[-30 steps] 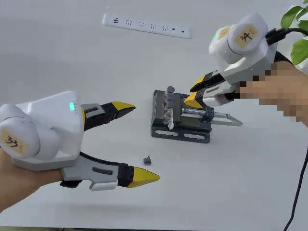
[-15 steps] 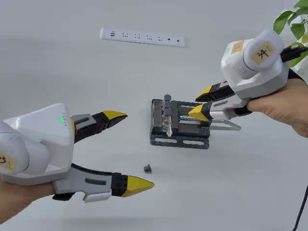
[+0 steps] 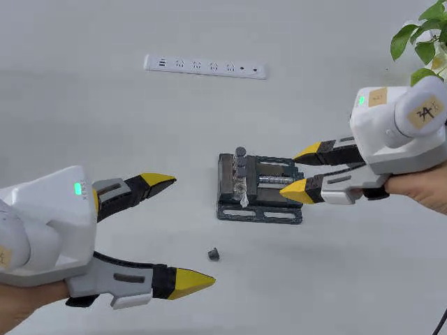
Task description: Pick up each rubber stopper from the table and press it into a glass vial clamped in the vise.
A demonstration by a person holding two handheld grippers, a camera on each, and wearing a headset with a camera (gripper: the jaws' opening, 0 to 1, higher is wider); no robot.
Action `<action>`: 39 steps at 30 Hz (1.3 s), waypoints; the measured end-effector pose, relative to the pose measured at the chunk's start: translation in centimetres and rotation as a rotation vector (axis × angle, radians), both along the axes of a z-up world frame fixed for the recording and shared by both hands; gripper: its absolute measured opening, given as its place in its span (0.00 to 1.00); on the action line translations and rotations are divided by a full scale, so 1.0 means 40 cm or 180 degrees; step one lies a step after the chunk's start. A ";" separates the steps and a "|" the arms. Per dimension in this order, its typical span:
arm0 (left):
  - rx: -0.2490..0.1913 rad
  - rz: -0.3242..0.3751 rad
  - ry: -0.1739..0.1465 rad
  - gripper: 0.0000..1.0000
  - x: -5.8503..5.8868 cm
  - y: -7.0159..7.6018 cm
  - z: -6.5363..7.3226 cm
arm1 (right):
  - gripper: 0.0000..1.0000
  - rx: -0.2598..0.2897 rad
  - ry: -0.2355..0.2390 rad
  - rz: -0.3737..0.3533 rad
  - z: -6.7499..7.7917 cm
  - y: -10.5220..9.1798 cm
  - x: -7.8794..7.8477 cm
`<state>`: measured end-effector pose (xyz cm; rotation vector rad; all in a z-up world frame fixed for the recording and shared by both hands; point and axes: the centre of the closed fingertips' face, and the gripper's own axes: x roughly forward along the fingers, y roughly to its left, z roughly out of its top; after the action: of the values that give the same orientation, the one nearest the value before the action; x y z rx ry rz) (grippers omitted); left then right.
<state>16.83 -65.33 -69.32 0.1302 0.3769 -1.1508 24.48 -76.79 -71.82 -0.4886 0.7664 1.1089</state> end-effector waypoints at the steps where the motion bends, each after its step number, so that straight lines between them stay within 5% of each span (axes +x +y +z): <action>1: 0.0003 -0.0003 0.0001 0.82 -0.001 0.000 0.000 | 0.34 0.0016 0.0012 -0.0010 -0.002 -0.002 -0.006; 20: 0.0069 -0.0012 0.0037 0.84 -0.017 0.007 -0.017 | 0.46 0.0611 0.0054 0.0250 -0.024 0.045 -0.147; 39: 0.0105 0.0015 0.0067 0.87 -0.009 0.021 -0.037 | 0.44 0.0855 0.0126 0.0322 -0.099 0.095 -0.173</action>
<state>16.45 -64.50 -70.79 0.1461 0.4149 -1.1424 17.54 -72.98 -75.76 -0.2813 0.6201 1.2975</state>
